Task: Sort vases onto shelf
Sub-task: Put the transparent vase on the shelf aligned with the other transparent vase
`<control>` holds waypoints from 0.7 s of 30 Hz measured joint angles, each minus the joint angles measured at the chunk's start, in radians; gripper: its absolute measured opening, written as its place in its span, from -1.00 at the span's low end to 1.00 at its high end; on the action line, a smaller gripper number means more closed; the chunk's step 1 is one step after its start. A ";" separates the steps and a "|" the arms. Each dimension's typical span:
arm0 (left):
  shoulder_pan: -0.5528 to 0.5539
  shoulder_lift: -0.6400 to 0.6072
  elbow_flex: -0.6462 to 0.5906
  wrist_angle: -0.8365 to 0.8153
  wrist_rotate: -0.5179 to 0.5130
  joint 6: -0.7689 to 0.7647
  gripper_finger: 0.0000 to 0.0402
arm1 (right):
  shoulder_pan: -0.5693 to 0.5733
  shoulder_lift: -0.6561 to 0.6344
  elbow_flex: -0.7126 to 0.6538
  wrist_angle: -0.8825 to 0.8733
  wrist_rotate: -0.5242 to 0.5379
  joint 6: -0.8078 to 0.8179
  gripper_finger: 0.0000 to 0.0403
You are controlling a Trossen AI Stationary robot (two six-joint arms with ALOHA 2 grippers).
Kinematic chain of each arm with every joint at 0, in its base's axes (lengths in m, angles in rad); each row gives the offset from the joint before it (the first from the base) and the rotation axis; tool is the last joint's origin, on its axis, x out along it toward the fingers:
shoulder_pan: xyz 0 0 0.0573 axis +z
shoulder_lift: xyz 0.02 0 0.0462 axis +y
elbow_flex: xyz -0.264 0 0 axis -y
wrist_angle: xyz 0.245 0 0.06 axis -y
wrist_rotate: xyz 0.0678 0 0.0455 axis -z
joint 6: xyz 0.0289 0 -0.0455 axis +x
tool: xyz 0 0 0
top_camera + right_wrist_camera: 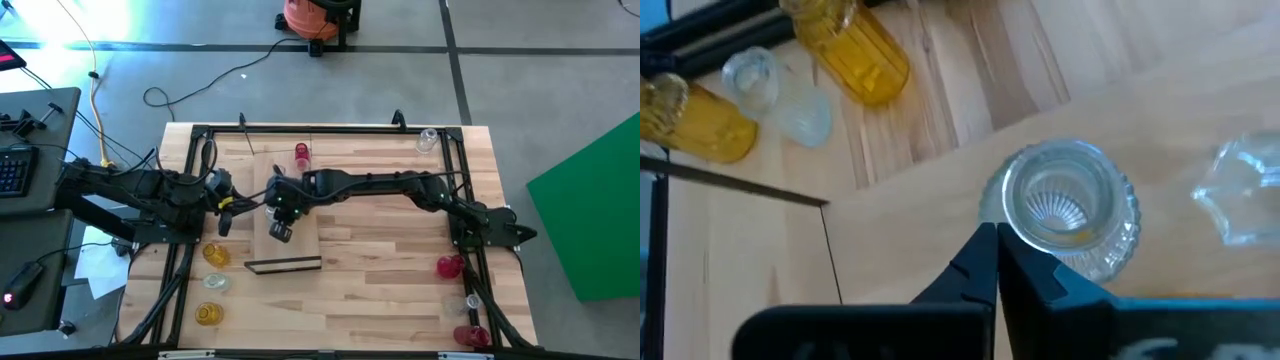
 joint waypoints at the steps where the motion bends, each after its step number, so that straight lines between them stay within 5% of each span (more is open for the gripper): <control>1: 0.000 0.000 0.000 0.001 0.000 0.000 -1.00 | -0.003 0.000 0.000 0.006 -0.002 -0.001 -1.00; 21: 0.000 0.000 0.000 0.000 -0.001 -0.009 -1.00 | -0.063 0.000 0.000 0.123 -0.017 -0.069 -1.00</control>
